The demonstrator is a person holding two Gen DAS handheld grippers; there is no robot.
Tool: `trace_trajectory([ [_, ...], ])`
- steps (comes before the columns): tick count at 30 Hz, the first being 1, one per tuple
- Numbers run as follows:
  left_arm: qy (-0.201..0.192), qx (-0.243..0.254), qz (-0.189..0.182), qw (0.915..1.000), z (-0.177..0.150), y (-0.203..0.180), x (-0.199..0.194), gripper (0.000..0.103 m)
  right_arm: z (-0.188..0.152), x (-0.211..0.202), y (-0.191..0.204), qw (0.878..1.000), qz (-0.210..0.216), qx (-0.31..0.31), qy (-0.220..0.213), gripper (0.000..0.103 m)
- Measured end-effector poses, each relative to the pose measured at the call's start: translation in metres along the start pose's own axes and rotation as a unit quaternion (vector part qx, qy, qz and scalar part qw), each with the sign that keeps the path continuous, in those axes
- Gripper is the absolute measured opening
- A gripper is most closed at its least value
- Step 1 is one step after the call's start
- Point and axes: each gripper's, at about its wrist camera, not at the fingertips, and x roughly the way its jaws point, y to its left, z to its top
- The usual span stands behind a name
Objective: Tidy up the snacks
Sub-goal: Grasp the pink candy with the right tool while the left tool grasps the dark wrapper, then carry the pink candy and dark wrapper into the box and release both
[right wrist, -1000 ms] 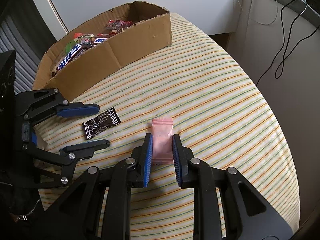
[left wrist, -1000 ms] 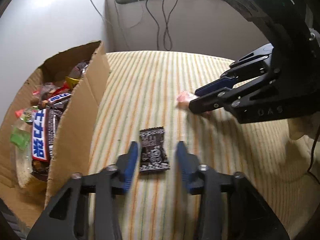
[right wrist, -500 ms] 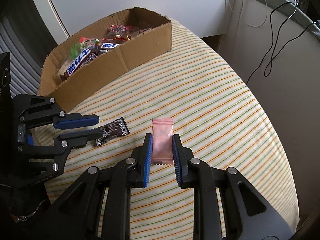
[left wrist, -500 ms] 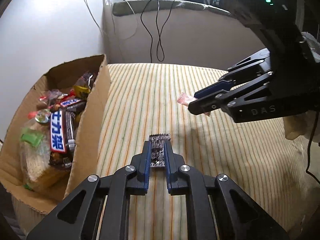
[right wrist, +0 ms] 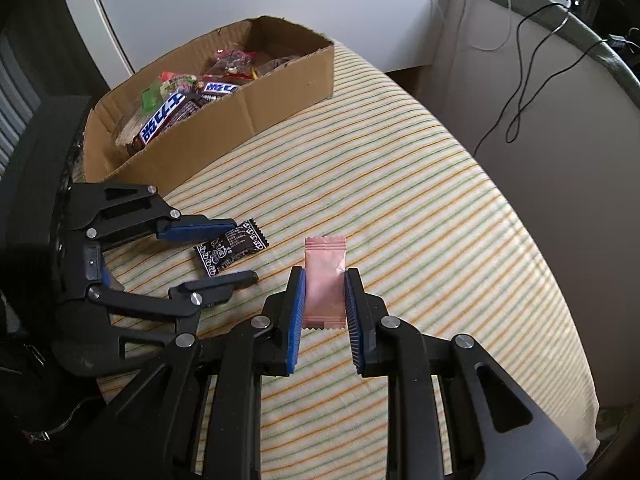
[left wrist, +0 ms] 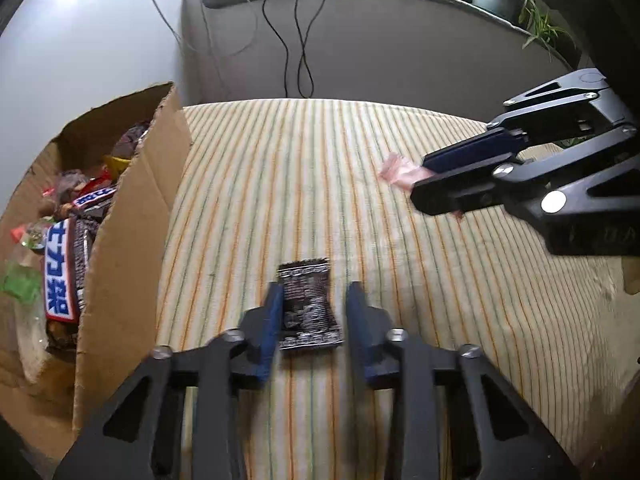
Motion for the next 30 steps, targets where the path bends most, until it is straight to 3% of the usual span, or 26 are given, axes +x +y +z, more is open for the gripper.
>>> trace_trajectory([
  [5,-0.009,-0.001,-0.006,0.9999,-0.004,0.004,-0.006,0.025,0.002,-0.009,0.001,1.0,-0.008,0.009,-0.007,0.02],
  [17,-0.092,-0.001,-0.002,0.9958,-0.004,0.022,-0.08,0.025,0.03,-0.031,0.03,0.999,-0.008,0.007,-0.041,0.02],
  [30,-0.144,-0.033,0.028,0.9887,-0.013,0.088,-0.139,0.025,0.085,-0.034,0.07,0.998,-0.003,-0.003,-0.069,0.02],
])
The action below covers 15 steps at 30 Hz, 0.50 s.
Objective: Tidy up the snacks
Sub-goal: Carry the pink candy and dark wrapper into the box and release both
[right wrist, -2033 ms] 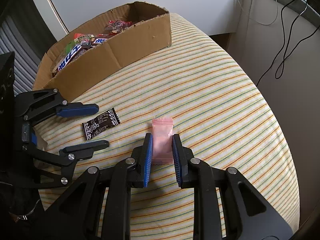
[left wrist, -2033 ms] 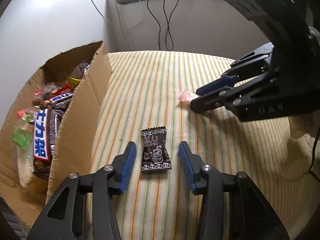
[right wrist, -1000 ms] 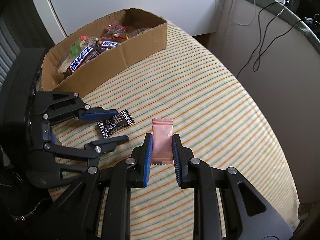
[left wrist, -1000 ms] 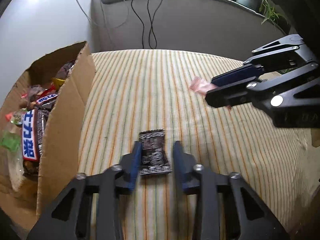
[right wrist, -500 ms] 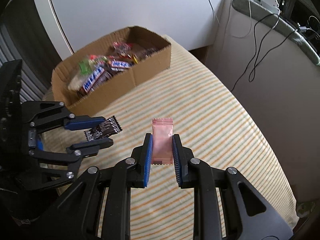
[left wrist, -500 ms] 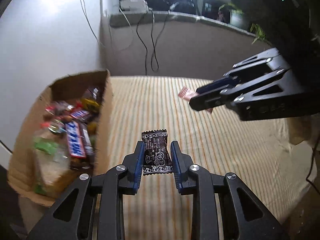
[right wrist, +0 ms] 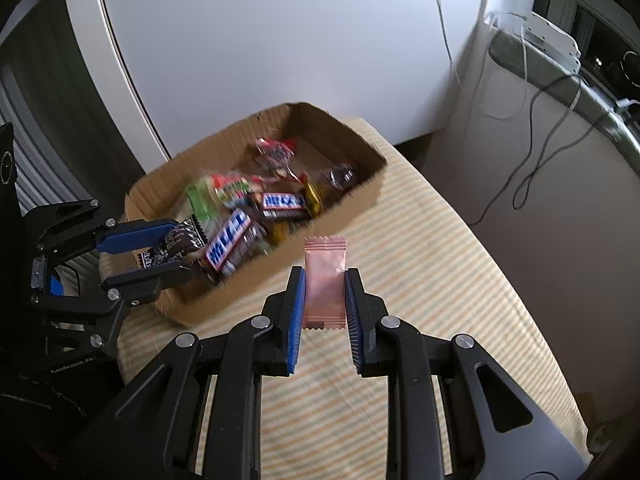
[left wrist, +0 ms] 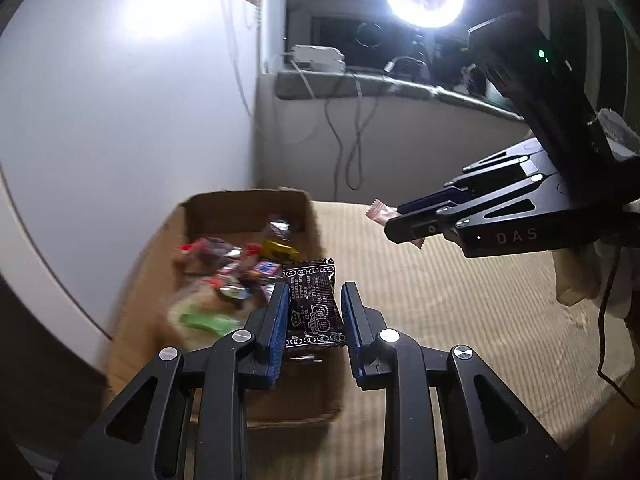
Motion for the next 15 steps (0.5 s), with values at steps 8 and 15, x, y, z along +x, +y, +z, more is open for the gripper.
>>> trace_trajectory([
  [8,-0.009,-0.017,0.023,0.9996,0.002,0.036,-0.004,0.025,0.031,0.02,0.014,1.0,0.011,-0.003,-0.008,0.02],
  [15,-0.012,-0.024,0.04,0.9988,0.004,0.056,-0.001,0.025,0.05,0.041,0.016,1.0,0.019,-0.003,-0.004,0.02],
])
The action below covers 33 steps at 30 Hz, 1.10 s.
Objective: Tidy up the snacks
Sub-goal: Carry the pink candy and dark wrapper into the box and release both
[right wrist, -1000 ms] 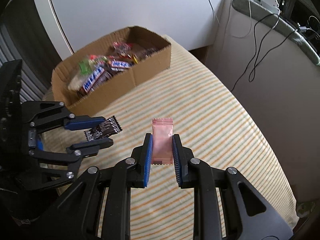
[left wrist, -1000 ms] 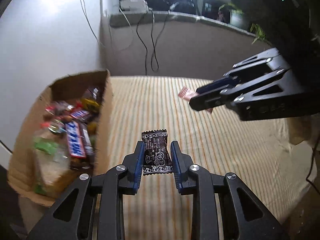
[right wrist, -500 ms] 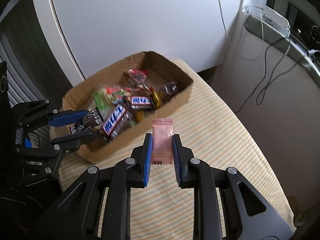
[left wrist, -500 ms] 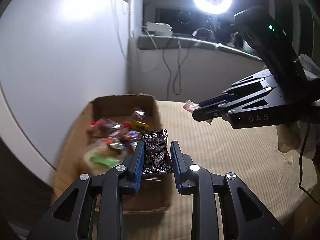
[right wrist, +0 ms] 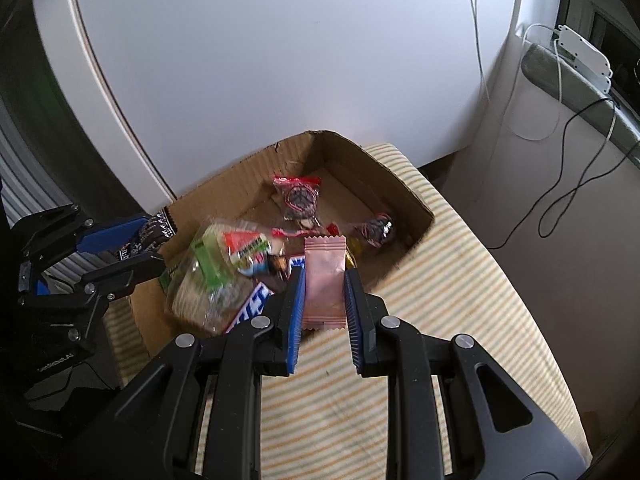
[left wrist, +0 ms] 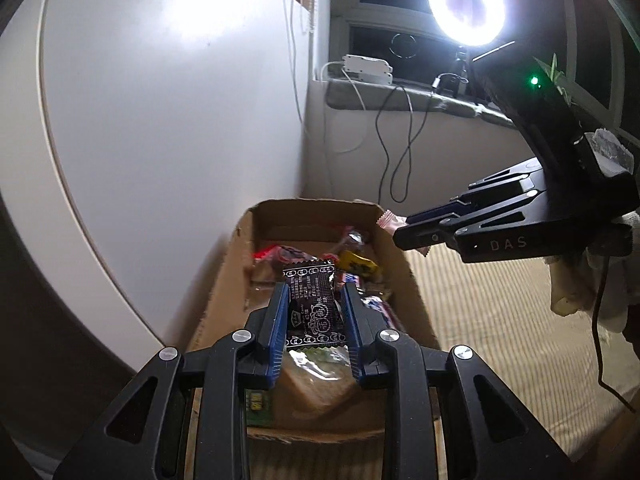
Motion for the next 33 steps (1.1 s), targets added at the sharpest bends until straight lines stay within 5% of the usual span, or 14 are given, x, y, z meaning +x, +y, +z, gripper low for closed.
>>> trace_trajectory([
  [33,0.016,-0.01,0.021,0.9996,0.005,0.016,0.023,0.025,0.02,0.055,-0.005,1.0,0.001,-0.007,0.025,0.02],
])
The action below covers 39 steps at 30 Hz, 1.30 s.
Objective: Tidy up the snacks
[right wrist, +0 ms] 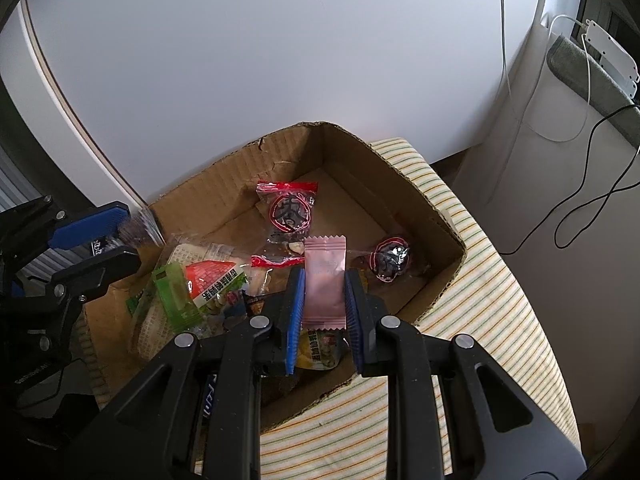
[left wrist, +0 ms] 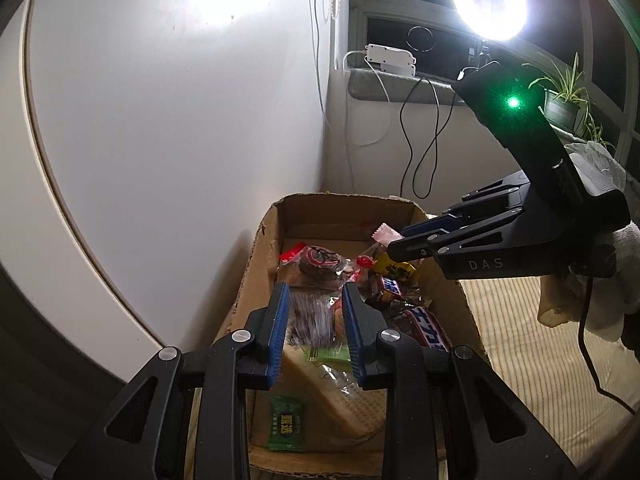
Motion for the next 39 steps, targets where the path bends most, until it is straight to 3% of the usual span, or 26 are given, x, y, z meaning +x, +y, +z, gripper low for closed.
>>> trace_trajectory([
  [6,-0.002,0.004,0.005,1.0,-0.001,-0.001,-0.002,0.028,0.0,0.0,0.003,1.0,-0.003,-0.002,0.0,0.021],
  [8,-0.002,0.005,0.006,1.0,-0.002,-0.001,-0.003,0.034,0.0,-0.001,0.003,1.0,-0.005,-0.003,-0.002,0.032],
  [10,-0.003,0.005,0.008,1.0,-0.001,-0.001,-0.003,0.04,-0.001,-0.004,0.005,1.0,-0.01,-0.006,-0.009,0.054],
  [13,-0.007,0.005,0.01,0.9999,-0.002,-0.001,-0.005,0.055,0.0,-0.009,0.006,1.0,-0.021,-0.007,-0.021,0.072],
  [16,-0.011,0.007,0.013,0.9998,-0.002,-0.001,-0.008,0.061,0.001,-0.013,0.005,0.999,-0.024,-0.005,-0.027,0.082],
  [18,-0.012,0.008,0.017,0.9997,-0.002,-0.001,-0.01,0.069,0.001,-0.015,0.006,0.999,-0.026,-0.005,-0.03,0.084],
  [24,-0.016,0.007,0.022,0.9996,-0.001,-0.001,-0.016,0.073,-0.001,-0.022,0.009,0.999,-0.033,-0.004,-0.034,0.086],
  [39,-0.033,0.008,0.027,0.9991,-0.002,-0.004,-0.039,0.074,-0.019,-0.058,0.013,0.996,-0.043,0.011,-0.075,0.087],
])
